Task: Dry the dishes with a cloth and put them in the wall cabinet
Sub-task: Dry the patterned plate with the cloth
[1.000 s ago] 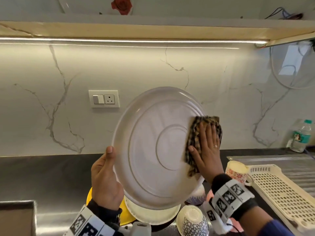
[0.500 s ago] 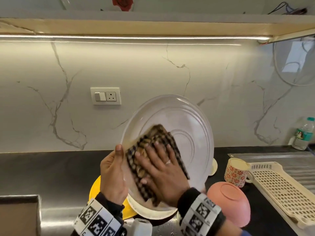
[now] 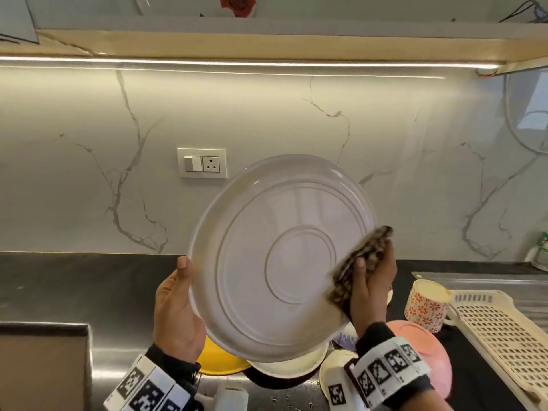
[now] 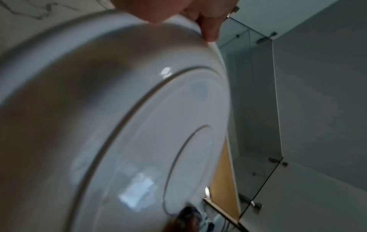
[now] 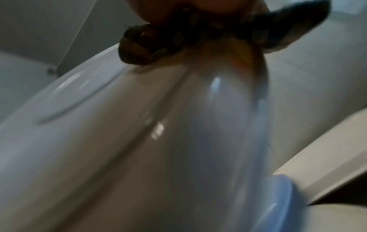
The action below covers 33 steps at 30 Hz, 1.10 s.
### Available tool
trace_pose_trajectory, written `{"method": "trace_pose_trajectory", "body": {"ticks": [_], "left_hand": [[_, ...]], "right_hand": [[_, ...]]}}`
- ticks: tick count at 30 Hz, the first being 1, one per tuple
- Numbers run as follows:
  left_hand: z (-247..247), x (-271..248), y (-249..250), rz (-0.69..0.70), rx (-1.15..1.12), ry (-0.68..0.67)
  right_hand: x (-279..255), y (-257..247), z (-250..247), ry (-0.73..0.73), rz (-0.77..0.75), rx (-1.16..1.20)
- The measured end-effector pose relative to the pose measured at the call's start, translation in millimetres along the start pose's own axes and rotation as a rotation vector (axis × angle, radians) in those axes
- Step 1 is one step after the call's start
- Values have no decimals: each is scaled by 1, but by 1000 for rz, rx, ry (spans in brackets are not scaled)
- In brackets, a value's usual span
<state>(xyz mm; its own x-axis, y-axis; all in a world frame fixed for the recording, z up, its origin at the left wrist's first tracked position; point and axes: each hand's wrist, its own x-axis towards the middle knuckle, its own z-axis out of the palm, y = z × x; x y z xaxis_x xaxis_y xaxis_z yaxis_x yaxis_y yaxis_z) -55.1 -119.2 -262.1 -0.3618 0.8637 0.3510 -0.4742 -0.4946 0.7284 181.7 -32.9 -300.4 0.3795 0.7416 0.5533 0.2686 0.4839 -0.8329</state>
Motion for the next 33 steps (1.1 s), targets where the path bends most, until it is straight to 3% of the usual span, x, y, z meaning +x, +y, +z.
{"method": "trace_pose_trajectory", "body": {"ticks": [3, 6, 8, 10, 12, 14, 18, 20, 24, 26, 28, 30, 33], "left_hand": [[2, -6, -2, 44, 51, 33], [2, -10, -4, 40, 267, 39], [-1, -11, -4, -169, 332, 41], [-7, -10, -3, -393, 202, 11], [-9, -13, 1, -480, 141, -55], [-13, -16, 0, -357, 303, -126], [-14, -15, 6, 87, 712, -247], [-9, -14, 17, 169, 799, -340], [12, -14, 28, 113, 742, -506], [15, -16, 22, 88, 668, -491], [17, -19, 16, 78, 648, -432], [21, -21, 10, 97, 684, -410], [35, -23, 2, 129, 743, -453]], "right_hand": [[14, -1, -5, 151, 248, 342], [24, 0, -10, 304, 452, 690], [28, 5, -13, 322, 501, 858], [31, 11, -15, 285, 548, 951], [28, 12, -17, 295, 540, 995], [27, 13, -20, 328, 564, 975], [32, 9, -25, 353, 593, 839], [37, -7, -30, 336, 494, 696], [44, -34, -21, 295, 237, 482], [47, -48, -18, 308, 160, 505], [50, -63, -20, 275, 52, 686], [42, -86, -17, 117, -179, 642], [2, -115, 9, -234, -661, 91]]}}
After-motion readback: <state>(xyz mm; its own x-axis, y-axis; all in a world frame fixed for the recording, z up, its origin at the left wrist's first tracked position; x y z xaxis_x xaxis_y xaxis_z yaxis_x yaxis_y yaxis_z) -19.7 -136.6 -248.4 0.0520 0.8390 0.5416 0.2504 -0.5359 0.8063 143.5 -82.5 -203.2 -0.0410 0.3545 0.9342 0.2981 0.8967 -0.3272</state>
